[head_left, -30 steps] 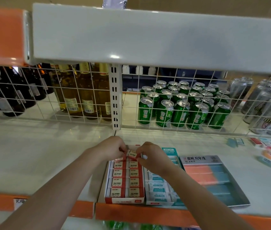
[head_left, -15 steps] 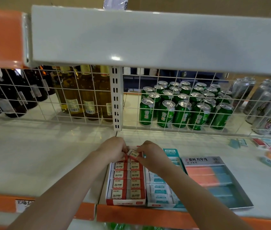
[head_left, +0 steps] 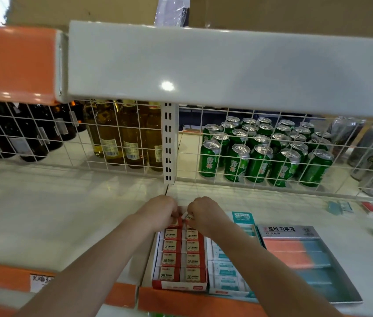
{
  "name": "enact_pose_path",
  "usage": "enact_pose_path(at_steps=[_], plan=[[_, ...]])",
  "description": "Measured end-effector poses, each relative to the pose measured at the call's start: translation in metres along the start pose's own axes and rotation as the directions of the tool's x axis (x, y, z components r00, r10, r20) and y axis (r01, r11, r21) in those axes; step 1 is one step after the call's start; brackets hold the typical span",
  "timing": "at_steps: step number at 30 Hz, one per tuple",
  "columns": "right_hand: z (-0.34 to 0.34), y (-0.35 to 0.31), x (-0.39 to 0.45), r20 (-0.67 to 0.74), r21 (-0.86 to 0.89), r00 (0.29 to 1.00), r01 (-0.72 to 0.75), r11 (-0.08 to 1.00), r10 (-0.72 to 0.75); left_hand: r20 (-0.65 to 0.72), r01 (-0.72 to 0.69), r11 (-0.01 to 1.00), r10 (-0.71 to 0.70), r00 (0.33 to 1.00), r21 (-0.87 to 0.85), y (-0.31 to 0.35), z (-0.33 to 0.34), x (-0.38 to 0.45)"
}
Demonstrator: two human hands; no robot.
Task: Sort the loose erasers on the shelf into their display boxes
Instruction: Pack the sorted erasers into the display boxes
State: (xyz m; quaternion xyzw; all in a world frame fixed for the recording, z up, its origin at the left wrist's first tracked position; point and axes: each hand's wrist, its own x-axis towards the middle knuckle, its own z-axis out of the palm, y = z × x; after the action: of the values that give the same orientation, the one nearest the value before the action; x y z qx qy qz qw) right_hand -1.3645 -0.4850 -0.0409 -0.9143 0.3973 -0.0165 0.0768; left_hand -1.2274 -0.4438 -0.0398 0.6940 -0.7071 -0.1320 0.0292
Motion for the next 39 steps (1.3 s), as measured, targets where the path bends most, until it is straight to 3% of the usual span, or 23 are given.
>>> enact_pose_path(at_steps=[9,14,19,23,26,30,39], plan=[[-0.011,0.005,0.003,0.158,0.068,0.985,0.054,0.996,-0.065,0.011,0.01,0.998,-0.01,1.0,-0.069,-0.003,0.003,0.001],[-0.012,0.007,-0.004,0.156,0.061,0.984,0.075,0.995,-0.084,-0.022,0.039,0.993,-0.042,0.999,-0.114,0.003,0.006,-0.002],[-0.016,0.022,-0.018,0.02,0.095,1.0,-0.025,0.995,0.023,-0.004,0.0,0.98,-0.001,1.0,-0.197,0.011,0.011,-0.006],[-0.018,0.039,-0.035,0.018,0.136,0.998,-0.062,0.989,0.061,0.0,0.023,0.982,-0.023,1.0,-0.189,0.016,0.013,-0.007],[-0.021,0.053,-0.051,-0.002,0.178,0.995,-0.095,0.979,0.097,-0.072,-0.003,0.971,-0.015,0.997,-0.239,0.031,0.013,-0.007],[-0.025,0.084,-0.079,-0.015,0.224,0.985,-0.167,0.96,0.175,-0.123,-0.06,0.936,0.018,0.992,-0.346,0.074,0.012,-0.004],[-0.045,0.191,-0.181,-0.053,0.425,0.893,-0.385,0.819,0.447,-0.072,-0.228,0.901,0.217,0.973,-0.369,0.206,0.026,0.027]])
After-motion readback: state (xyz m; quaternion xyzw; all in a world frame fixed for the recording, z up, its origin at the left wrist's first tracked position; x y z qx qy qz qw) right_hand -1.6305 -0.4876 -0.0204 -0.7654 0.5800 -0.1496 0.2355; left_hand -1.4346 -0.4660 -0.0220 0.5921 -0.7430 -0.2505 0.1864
